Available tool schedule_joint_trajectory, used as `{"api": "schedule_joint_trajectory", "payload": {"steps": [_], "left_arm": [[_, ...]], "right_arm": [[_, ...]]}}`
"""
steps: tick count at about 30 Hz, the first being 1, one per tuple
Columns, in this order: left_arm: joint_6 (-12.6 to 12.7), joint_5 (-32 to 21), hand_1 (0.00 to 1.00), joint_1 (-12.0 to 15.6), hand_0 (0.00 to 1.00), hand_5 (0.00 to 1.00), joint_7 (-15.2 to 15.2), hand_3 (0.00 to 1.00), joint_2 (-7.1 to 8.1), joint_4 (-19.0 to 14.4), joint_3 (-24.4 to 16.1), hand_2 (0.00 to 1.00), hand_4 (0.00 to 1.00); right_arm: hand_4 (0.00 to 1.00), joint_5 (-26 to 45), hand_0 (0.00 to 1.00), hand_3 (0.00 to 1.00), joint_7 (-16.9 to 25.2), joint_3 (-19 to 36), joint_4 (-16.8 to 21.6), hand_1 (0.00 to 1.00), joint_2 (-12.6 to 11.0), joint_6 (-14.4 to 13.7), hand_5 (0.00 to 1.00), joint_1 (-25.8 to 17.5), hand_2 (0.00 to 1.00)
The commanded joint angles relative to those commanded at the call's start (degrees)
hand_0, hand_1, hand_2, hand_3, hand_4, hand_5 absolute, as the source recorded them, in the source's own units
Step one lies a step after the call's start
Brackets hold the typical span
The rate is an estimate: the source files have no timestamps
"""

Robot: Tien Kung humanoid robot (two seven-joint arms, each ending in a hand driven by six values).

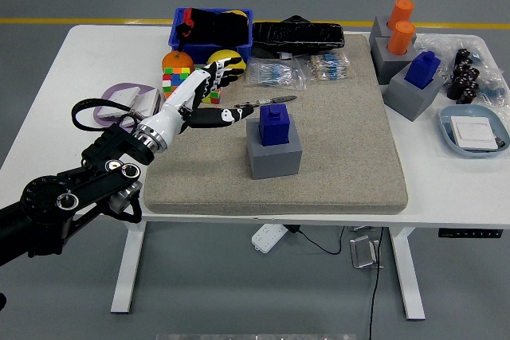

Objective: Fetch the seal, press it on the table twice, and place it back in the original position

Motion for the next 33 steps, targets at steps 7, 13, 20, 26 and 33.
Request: {"api": "schedule_joint_trajectory", "payload": {"steps": [7,13,20,26,33], "left_arm": [[0.2,-0.6,0.895,-0.4,0.888,0.113,-0.2,0.938,-1.92,1.3,0.9,0.874,0.885],[0.5,-0.2,0.894,-0.4,0.888,0.115,-0.4,0.938,-2.96,1.5,1.5,0.867,0.902],[1.1,-0.6,0.889,0.3,0.888,0.098,-0.8,0.932,-4.16,2.2,2.0,0.859,0.913],[1.8,-0.5,0.877,0.8,0.884,0.002,-1.3,0.925,-5.54,2.7,2.9,0.847,0.919],[2.2,-0.2,0.874,1.3,0.883,0.002,-1.4,0.922,-6.85,2.9,2.7,0.845,0.918]], "right_arm": [[0.812,0.2,0.791,0.678,0.1,-0.6,0.0,0.725,-0.1,0.0,0.505,0.3,0.734],[0.813,0.0,0.791,0.679,0.0,-0.6,0.0,0.725,-0.2,0.0,0.506,0.3,0.734],[0.813,0.0,0.791,0.679,0.1,-1.0,0.0,0.725,0.1,0.0,0.506,0.1,0.734],[0.816,0.2,0.791,0.679,0.2,-1.3,0.0,0.725,0.2,0.1,0.504,0.1,0.733],[0.818,0.3,0.791,0.679,0.2,-1.5,0.0,0.726,0.1,0.4,0.508,0.1,0.733]]}}
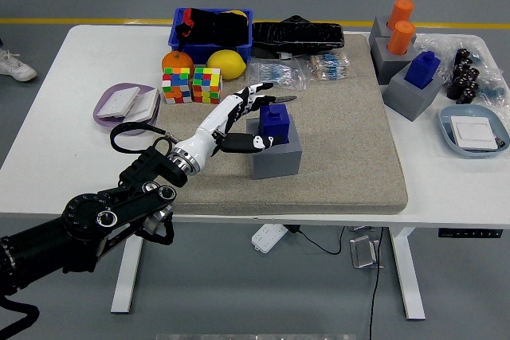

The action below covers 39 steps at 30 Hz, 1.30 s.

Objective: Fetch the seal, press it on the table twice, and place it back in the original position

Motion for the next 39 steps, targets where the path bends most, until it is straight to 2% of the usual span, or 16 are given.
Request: {"api": "schedule_joint_trajectory", "payload": {"steps": [9,10,20,22,39], "left_arm": [[1.3,0.6,0.871,0.1,0.878,0.002,-0.1,0.918,-1.23,0.7,0.3,0.839,0.901],[1.4,0.7,0.858,0.1,0.873,0.002,-0.1,0.914,-1.3,0.8,0.3,0.83,0.859],[2.8,0.4,0.852,-0.3,0.869,0.002,-0.2,0.912,-2.48,2.5,0.4,0.827,0.835],[3.0,0.2,0.82,-0.4,0.862,0.002,-0.2,0.906,-2.57,2.8,0.4,0.802,0.815],[2.9,0.8,0.789,-0.4,0.854,0.002,0.8,0.902,-2.3,4.3,1.4,0.738,0.791]], "right_arm": [[0.818,0.0,0.791,0.667,0.0,-0.3,0.0,0.726,0.0,0.0,0.509,0.0,0.731],[0.819,0.0,0.791,0.668,0.0,-0.3,0.0,0.725,0.0,0.0,0.507,0.0,0.732],[0.819,0.3,0.79,0.671,0.0,-0.7,0.0,0.726,-0.1,-0.1,0.507,0.1,0.731],[0.819,0.4,0.79,0.671,0.0,-0.7,0.0,0.725,-0.1,-0.1,0.506,0.1,0.732],[0.82,0.4,0.79,0.668,0.2,-0.6,0.0,0.725,0.0,-0.1,0.505,0.0,0.731]]}}
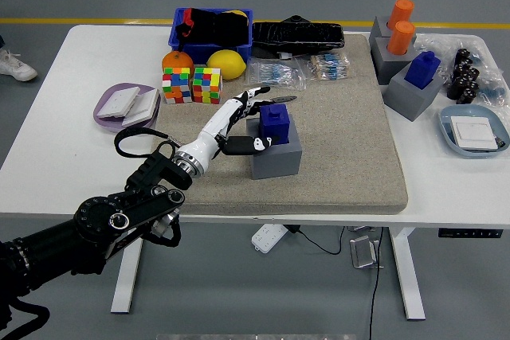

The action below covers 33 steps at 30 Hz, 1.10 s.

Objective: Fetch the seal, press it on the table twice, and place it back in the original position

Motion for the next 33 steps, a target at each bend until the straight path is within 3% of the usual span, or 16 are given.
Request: {"api": "schedule_joint_trajectory", "payload": {"steps": [6,7,12,13,18,19,24,25,33], "left_arm": [[0.0,-0.1,0.77,0.1,0.852,0.002,0.1,0.898,-0.12,0.3,0.4,0.714,0.785],[0.0,-0.1,0.734,0.1,0.85,0.002,0.1,0.894,-0.15,0.4,0.4,0.664,0.772],[0.1,-0.2,0.734,0.1,0.85,0.002,0.2,0.894,-0.26,0.4,0.6,0.664,0.772],[0.2,-0.1,0.674,0.1,0.836,0.002,0.3,0.886,-0.3,0.5,0.6,0.603,0.741],[0.7,0.5,0.674,0.0,0.836,0.002,0.2,0.886,-0.58,0.8,0.7,0.603,0.741],[0.7,0.6,0.572,0.0,0.817,0.002,0.2,0.884,-0.64,0.8,0.7,0.505,0.647],[1.3,1.2,0.572,-0.2,0.817,0.002,0.1,0.884,-1.0,1.2,1.0,0.505,0.647],[1.5,1.1,0.517,-0.2,0.801,0.002,0.0,0.879,-1.06,1.2,1.0,0.471,0.618],[2.3,0.4,0.516,-0.5,0.801,0.002,-0.8,0.872,-1.7,1.8,0.8,0.461,0.611]], "right_arm": [[0.82,0.0,0.79,0.667,0.0,-0.1,0.0,0.725,0.0,0.0,0.505,0.0,0.731],[0.82,0.0,0.79,0.666,0.0,-0.1,0.0,0.725,0.0,0.0,0.493,0.0,0.732],[0.82,-0.2,0.79,0.666,0.0,0.1,0.0,0.725,0.0,-0.1,0.493,-0.1,0.732],[0.817,-0.2,0.791,0.666,0.0,0.1,0.0,0.725,0.0,-0.1,0.488,-0.1,0.732],[0.817,-0.1,0.791,0.666,0.1,0.0,0.0,0.725,0.0,-0.1,0.488,0.0,0.732],[0.816,-0.1,0.791,0.664,0.1,0.0,0.0,0.725,0.0,-0.1,0.488,0.0,0.73],[0.816,0.0,0.791,0.664,0.1,-0.1,0.0,0.725,0.0,-0.1,0.488,0.0,0.73],[0.816,0.0,0.79,0.666,0.1,-0.1,0.0,0.725,0.0,-0.1,0.486,0.0,0.731],[0.816,0.0,0.79,0.666,0.2,-0.2,0.0,0.725,0.0,-0.2,0.485,-0.1,0.73]]}}
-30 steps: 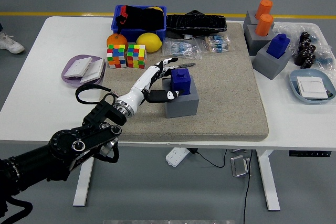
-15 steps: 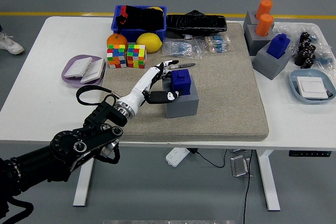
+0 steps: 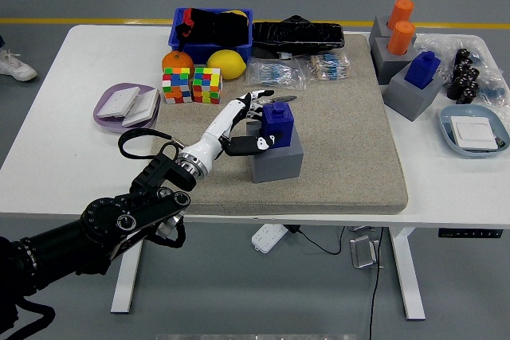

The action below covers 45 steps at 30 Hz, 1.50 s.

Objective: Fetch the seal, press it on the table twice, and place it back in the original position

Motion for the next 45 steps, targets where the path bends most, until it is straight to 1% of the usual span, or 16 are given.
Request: {"api": "schedule_joint_trajectory", "payload": {"steps": [5,9,13,18,20,22,26,28,31,35,39,45], "left_arm": [[0.2,-0.1,0.505,-0.1,0.799,0.002,-0.4,0.869,-0.2,-0.1,-0.2,0.457,0.613],[0.1,0.5,0.505,0.0,0.799,0.002,-0.6,0.869,0.06,-0.9,-1.4,0.457,0.613],[0.2,1.6,0.506,0.1,0.799,0.002,-0.8,0.87,1.32,-2.4,-4.1,0.452,0.612],[0.8,3.6,0.504,1.1,0.799,0.002,-1.5,0.868,2.14,-3.6,-10.2,0.447,0.613],[1.0,4.2,0.504,1.3,0.799,0.002,-1.7,0.868,2.59,-3.5,-12.0,0.447,0.613],[1.1,4.4,0.504,1.5,0.799,0.002,-1.8,0.868,3.46,-2.7,-13.3,0.447,0.613],[1.0,4.0,0.504,1.9,0.799,0.002,-1.9,0.863,5.1,-0.6,-14.1,0.445,0.612],[1.1,3.9,0.504,2.2,0.799,0.002,-2.1,0.863,5.54,0.0,-14.5,0.445,0.612],[1.4,3.8,0.505,3.6,0.799,0.002,-2.9,0.861,6.7,1.7,-16.4,0.444,0.611],[1.6,6.0,0.505,5.4,0.797,0.002,-3.2,0.858,7.8,4.3,-18.1,0.443,0.608],[1.6,4.8,0.505,6.6,0.797,0.002,-3.7,0.858,8.34,6.4,-18.1,0.443,0.608],[1.8,4.2,0.509,8.0,0.799,0.002,-4.3,0.856,8.39,7.2,-17.9,0.443,0.605]], "right_arm": [[0.816,0.0,0.791,0.666,0.1,-0.1,0.0,0.724,-0.1,-0.1,0.485,0.1,0.73],[0.816,-0.2,0.791,0.666,0.2,0.3,0.0,0.724,0.0,-0.2,0.485,0.0,0.73],[0.816,-0.4,0.79,0.665,0.2,0.9,0.0,0.724,0.1,-0.2,0.485,-0.2,0.73],[0.815,-0.8,0.79,0.666,0.2,1.4,0.0,0.723,0.3,-0.3,0.484,-0.4,0.729],[0.815,-0.7,0.79,0.666,0.2,1.4,0.0,0.723,0.3,-0.2,0.484,-0.4,0.729],[0.815,-0.5,0.79,0.666,0.3,1.4,0.0,0.723,0.3,-0.2,0.484,-0.4,0.729],[0.816,-1.0,0.79,0.666,0.3,1.9,0.0,0.724,0.4,-0.2,0.485,-0.6,0.729],[0.816,-1.3,0.79,0.666,0.3,2.2,0.0,0.724,0.4,-0.2,0.485,-0.5,0.729],[0.816,-1.2,0.79,0.665,0.6,2.4,0.0,0.723,0.4,-0.1,0.485,-0.4,0.728],[0.816,-1.2,0.79,0.665,0.7,2.5,0.0,0.722,0.2,-0.1,0.485,-0.5,0.728],[0.816,-2.1,0.79,0.665,0.3,3.5,0.0,0.722,0.5,-0.2,0.485,-0.9,0.728],[0.817,-2.3,0.79,0.666,0.4,3.6,0.0,0.722,0.8,-0.1,0.486,-1.1,0.728]]}}
